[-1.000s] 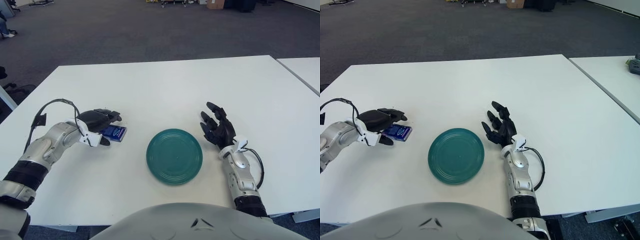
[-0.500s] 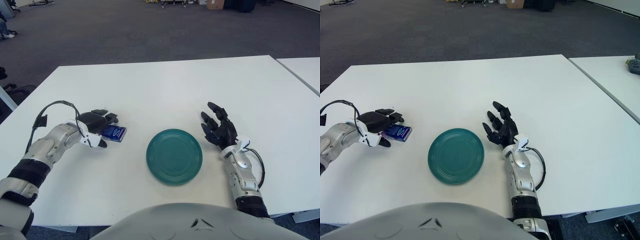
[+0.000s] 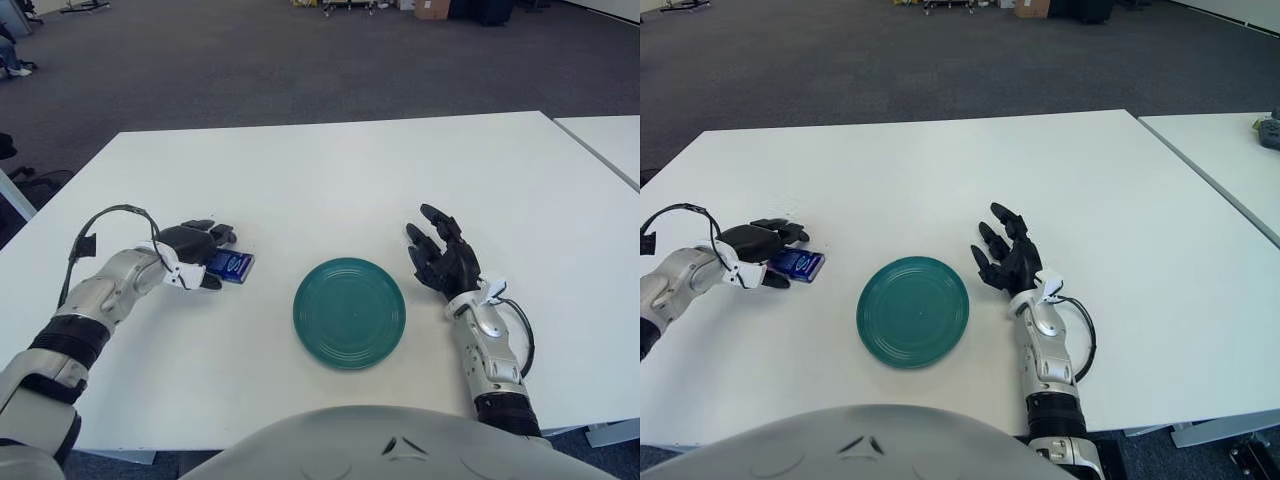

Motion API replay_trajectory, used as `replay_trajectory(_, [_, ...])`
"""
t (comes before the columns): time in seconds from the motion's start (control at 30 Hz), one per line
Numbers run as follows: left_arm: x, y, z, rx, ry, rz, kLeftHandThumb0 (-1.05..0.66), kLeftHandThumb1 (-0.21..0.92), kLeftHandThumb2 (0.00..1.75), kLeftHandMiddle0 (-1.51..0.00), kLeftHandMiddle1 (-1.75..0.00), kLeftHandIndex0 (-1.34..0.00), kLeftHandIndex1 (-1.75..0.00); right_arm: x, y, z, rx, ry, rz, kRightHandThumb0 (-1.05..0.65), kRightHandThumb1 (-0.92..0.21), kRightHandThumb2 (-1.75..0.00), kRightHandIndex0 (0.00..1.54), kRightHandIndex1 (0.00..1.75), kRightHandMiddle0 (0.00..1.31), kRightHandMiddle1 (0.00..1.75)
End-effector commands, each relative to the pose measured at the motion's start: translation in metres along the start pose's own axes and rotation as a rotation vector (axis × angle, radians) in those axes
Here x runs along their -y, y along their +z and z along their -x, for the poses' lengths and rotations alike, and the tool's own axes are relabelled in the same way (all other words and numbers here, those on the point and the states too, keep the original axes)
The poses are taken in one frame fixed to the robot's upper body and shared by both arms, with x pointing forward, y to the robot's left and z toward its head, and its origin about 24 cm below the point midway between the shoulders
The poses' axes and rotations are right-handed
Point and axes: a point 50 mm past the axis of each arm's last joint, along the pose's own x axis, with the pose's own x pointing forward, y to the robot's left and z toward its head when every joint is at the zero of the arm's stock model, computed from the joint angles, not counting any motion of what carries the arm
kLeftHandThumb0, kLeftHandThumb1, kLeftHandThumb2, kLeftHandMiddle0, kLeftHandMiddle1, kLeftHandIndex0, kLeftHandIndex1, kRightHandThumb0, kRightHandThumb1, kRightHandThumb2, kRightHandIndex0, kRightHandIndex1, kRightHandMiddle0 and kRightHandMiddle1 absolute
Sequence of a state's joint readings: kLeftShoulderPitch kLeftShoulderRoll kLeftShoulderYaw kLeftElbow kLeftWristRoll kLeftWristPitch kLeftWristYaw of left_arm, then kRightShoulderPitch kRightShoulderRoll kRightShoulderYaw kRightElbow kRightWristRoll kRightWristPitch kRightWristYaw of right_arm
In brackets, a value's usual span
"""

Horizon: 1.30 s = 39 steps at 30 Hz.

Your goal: Put the gum into the plate.

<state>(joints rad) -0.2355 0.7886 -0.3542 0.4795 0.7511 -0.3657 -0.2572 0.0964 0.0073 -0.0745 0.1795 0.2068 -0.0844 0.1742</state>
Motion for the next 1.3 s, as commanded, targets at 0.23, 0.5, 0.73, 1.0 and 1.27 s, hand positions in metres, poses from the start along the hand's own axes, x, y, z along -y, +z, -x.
replay_trajectory(0.23, [0.021, 0.009, -0.009, 0.016, -0.134, 0.076, -0.19, 0.48, 0.91, -0.23, -1.45, -0.27, -1.64, 0.02, -0.039, 0.022, -0.222, -0.102, -0.046, -0.46, -0.39, -0.8, 0.43, 0.02, 0.0, 0.7])
replay_trajectory(0.5, [0.026, 0.017, -0.012, 0.062, -0.094, 0.132, -0.01, 0.24, 1.32, -0.64, -1.49, -0.59, -1.74, 0.022, -0.037, 0.023, -0.221, -0.095, -0.054, -0.39, -0.35, -0.89, 0.46, 0.02, 0.0, 0.76])
replay_trajectory(0.73, [0.028, 0.02, -0.013, 0.088, -0.095, 0.177, 0.0, 0.14, 1.51, -0.67, -1.69, -0.6, -1.75, 0.022, -0.037, 0.023, -0.227, -0.091, -0.048, -0.4, -0.35, -0.9, 0.45, 0.01, 0.0, 0.78])
replay_trajectory(1.0, [0.025, 0.018, -0.017, 0.075, -0.08, 0.181, 0.0, 0.11, 1.55, -0.72, -1.72, -0.59, -1.75, 0.022, -0.037, 0.023, -0.228, -0.093, -0.031, -0.47, -0.36, -0.87, 0.45, 0.01, 0.0, 0.78])
replay_trajectory(1.27, [-0.053, -0.016, 0.0, 0.006, 0.218, 0.287, 0.0, 0.19, 1.43, -0.72, -1.63, -0.5, -1.75, 0.024, -0.035, 0.024, -0.228, -0.108, -0.034, -0.49, -0.38, -0.84, 0.46, 0.01, 0.0, 0.79])
